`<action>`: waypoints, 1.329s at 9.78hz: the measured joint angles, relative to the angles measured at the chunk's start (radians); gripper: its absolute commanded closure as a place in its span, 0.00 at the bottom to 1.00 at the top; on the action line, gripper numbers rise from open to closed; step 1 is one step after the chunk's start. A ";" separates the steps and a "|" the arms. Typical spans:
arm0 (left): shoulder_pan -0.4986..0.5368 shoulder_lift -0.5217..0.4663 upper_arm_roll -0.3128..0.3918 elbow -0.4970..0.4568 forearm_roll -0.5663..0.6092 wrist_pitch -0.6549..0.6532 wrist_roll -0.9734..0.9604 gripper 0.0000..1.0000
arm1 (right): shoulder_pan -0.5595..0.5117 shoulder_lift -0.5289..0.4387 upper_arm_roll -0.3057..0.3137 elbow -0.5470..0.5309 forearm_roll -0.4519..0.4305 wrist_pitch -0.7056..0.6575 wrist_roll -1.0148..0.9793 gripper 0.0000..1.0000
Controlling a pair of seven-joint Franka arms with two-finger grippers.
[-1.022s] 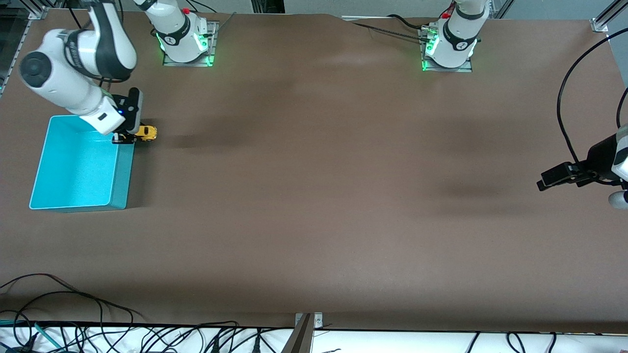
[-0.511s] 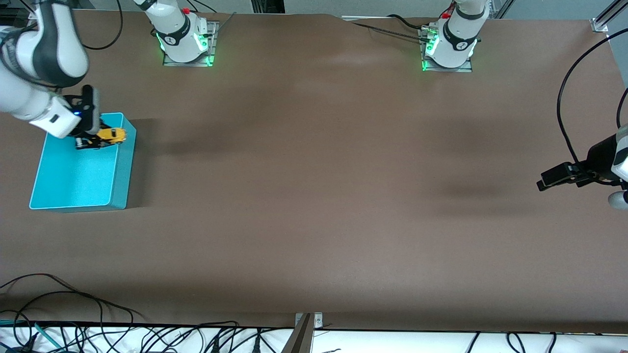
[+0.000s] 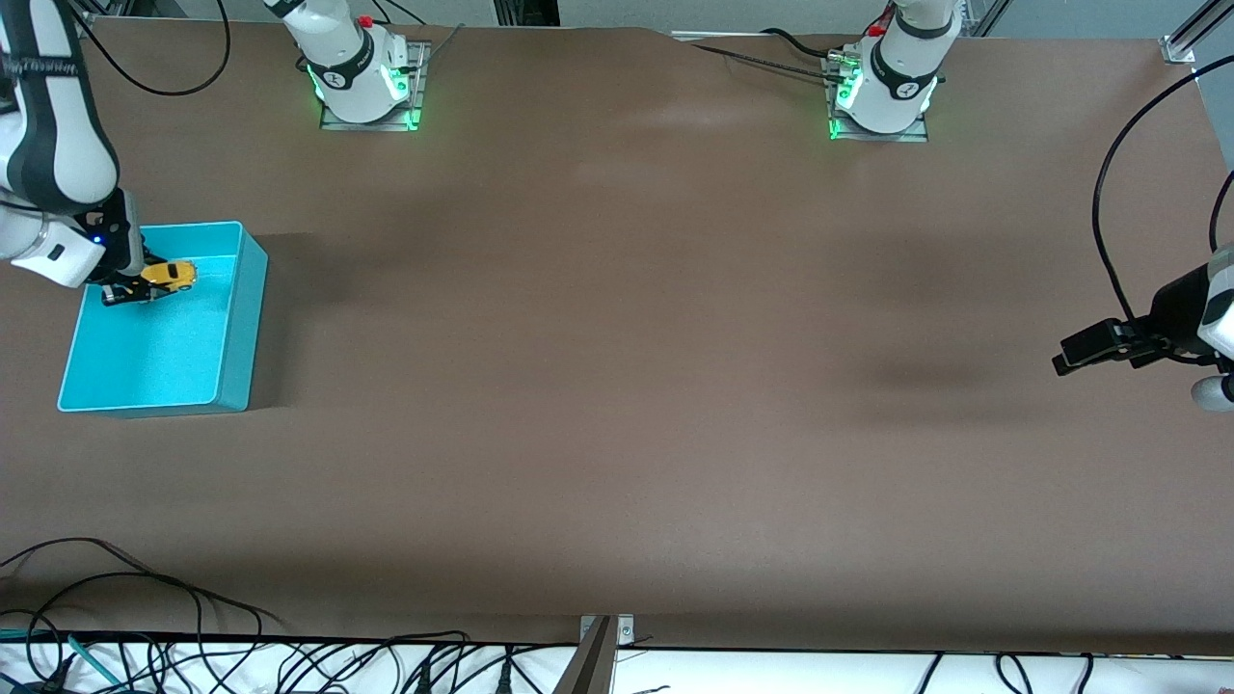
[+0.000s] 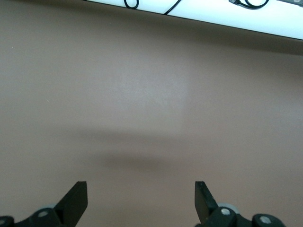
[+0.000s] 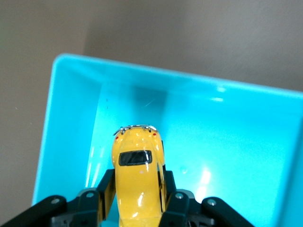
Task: Wind up and store yellow beetle car
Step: 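Lift the car with the right gripper and lower it into the cyan box, then open the right gripper to release the car inside the box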
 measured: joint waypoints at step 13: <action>-0.002 0.002 -0.001 0.000 0.000 0.000 0.000 0.00 | -0.080 0.172 0.009 0.013 0.108 0.019 -0.022 0.00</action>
